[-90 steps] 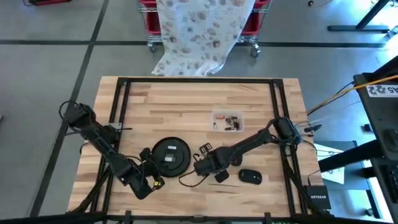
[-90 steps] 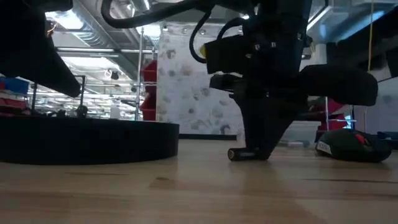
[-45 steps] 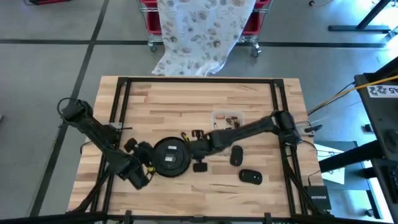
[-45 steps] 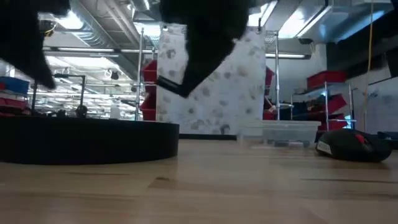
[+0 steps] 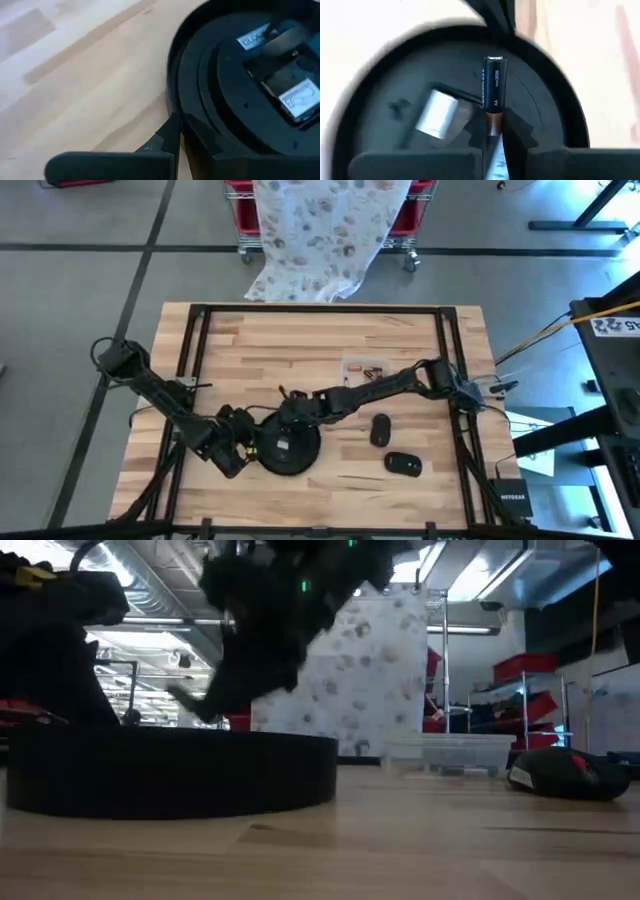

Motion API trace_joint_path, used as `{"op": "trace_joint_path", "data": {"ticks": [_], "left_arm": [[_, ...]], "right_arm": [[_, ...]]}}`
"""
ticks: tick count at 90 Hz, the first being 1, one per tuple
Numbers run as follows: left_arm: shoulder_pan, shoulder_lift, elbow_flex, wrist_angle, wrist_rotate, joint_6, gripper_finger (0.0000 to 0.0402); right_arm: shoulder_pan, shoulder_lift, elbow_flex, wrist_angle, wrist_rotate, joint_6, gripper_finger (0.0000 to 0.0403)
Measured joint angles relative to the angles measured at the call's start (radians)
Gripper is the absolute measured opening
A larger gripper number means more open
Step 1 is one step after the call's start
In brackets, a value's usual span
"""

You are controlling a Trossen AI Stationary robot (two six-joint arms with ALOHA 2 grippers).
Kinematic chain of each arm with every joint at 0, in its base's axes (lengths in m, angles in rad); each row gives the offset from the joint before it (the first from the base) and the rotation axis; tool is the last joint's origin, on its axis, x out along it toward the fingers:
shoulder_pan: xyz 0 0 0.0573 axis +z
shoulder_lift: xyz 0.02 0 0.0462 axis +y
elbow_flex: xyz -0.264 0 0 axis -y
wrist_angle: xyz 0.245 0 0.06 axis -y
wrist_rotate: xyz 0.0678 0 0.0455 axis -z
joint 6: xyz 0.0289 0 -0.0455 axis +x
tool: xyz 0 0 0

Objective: Insert battery
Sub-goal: Insert the black battery into the wall clock

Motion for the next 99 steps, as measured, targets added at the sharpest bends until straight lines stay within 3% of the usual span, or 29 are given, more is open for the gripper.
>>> {"op": "trace_joint_path", "data": {"ticks": [47, 78, 99], "left_arm": [[-0.001, 0.004, -0.002, 0.011, -0.075, -0.008, 0.0003], [-0.001, 0.004, -0.002, 0.013, -0.113, -0.007, 0.0003], [-0.001, 0.004, -0.002, 0.030, -0.119, 0.015, 0.0003]], "right_arm": [[0.045, -0.006, 0.004, -0.110, 0.024, 0.210, 0.0019], [0.049, -0.008, 0.005, -0.139, -0.019, 0.215, 0.0084], [0.053, -0.023, 0.003, -0.149, -0.010, 0.215, 0.0086]]}}
